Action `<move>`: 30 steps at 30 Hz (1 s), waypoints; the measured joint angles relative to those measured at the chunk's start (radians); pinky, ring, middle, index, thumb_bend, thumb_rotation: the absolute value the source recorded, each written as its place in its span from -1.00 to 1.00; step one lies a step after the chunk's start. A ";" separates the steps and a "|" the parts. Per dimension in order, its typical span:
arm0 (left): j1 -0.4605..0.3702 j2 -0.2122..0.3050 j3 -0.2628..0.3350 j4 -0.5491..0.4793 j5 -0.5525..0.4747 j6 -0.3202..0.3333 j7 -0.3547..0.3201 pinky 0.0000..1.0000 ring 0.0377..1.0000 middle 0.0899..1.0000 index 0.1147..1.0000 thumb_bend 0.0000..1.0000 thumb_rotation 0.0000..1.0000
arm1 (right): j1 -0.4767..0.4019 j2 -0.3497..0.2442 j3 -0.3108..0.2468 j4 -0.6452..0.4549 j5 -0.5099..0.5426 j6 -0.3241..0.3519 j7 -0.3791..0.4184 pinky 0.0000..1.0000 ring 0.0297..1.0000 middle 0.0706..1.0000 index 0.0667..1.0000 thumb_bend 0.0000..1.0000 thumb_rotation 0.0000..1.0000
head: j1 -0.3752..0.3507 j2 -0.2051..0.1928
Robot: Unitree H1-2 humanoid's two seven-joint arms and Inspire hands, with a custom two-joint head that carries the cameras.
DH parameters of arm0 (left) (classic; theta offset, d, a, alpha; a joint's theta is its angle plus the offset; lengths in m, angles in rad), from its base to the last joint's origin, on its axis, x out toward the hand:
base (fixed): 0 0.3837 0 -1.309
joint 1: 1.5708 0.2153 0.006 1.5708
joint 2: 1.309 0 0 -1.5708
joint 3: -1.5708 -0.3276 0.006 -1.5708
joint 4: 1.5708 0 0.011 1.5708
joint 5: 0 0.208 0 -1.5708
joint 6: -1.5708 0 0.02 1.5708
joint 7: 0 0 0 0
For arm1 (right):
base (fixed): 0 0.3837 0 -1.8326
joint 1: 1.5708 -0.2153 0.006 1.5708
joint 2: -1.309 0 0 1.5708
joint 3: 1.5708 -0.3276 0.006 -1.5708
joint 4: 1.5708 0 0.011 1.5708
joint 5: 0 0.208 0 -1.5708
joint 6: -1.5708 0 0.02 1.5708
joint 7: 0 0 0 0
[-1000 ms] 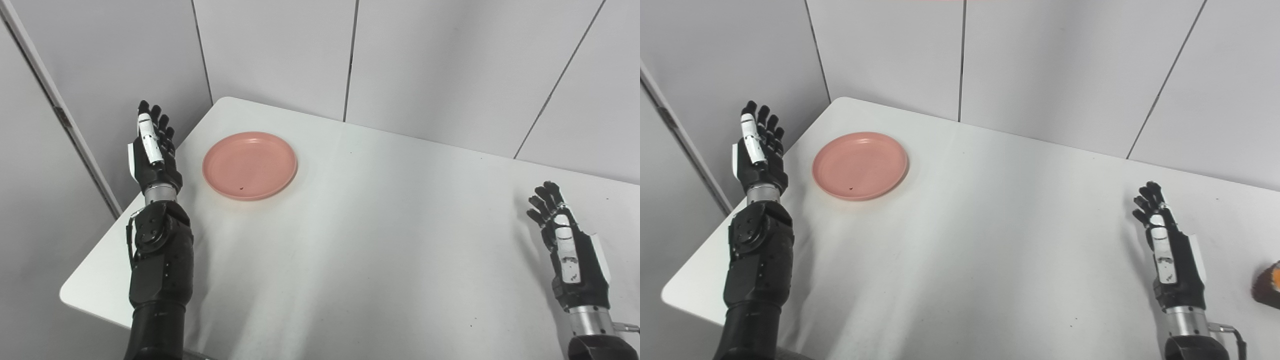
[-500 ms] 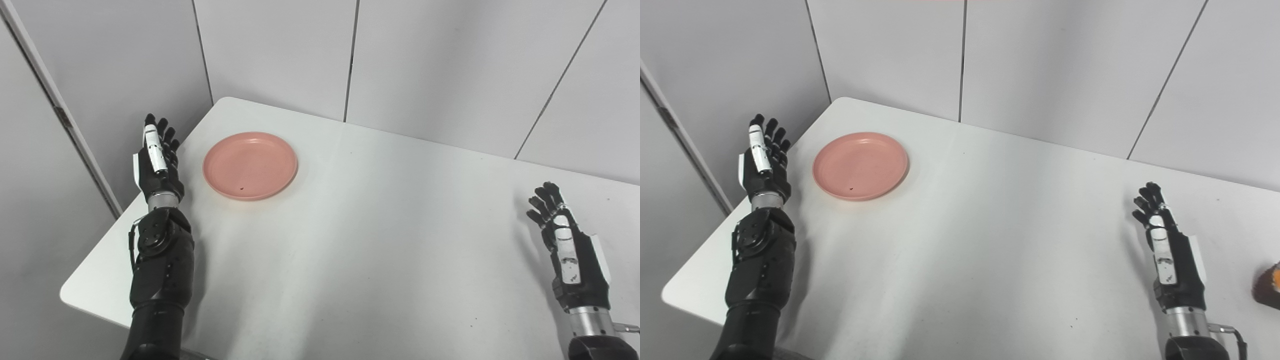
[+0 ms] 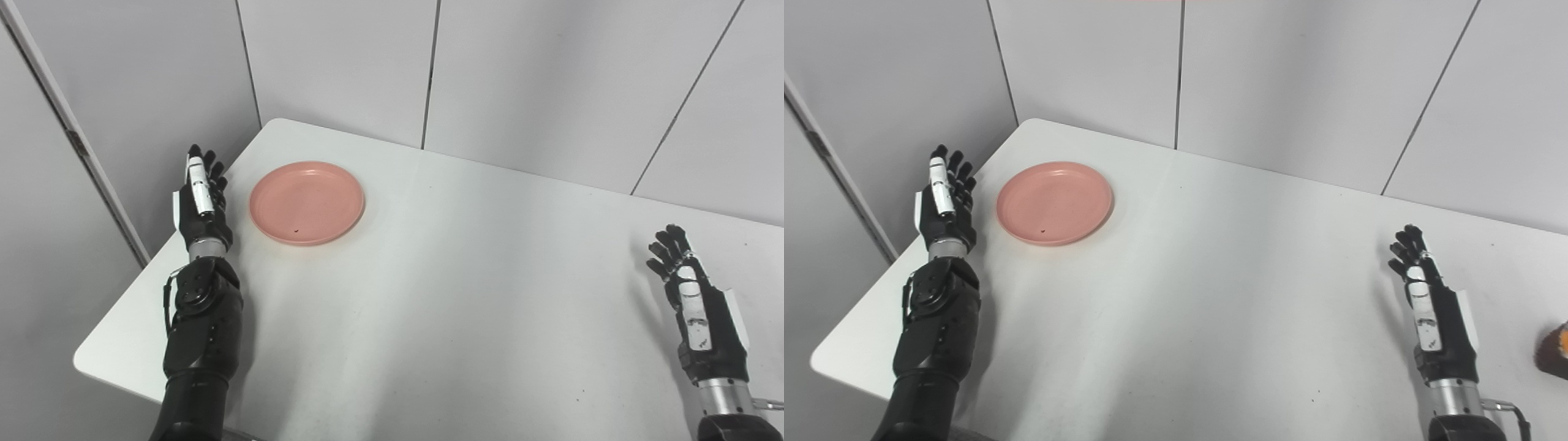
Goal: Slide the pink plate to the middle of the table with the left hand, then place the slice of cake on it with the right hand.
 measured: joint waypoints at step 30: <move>0.005 -0.024 -0.049 -0.005 0.026 0.072 0.004 0.95 0.93 0.92 0.93 -0.18 1.00 | 0.027 0.005 -0.002 -0.039 -0.011 0.022 -0.015 0.84 0.84 0.87 0.89 -0.32 1.00 | -0.017 0.014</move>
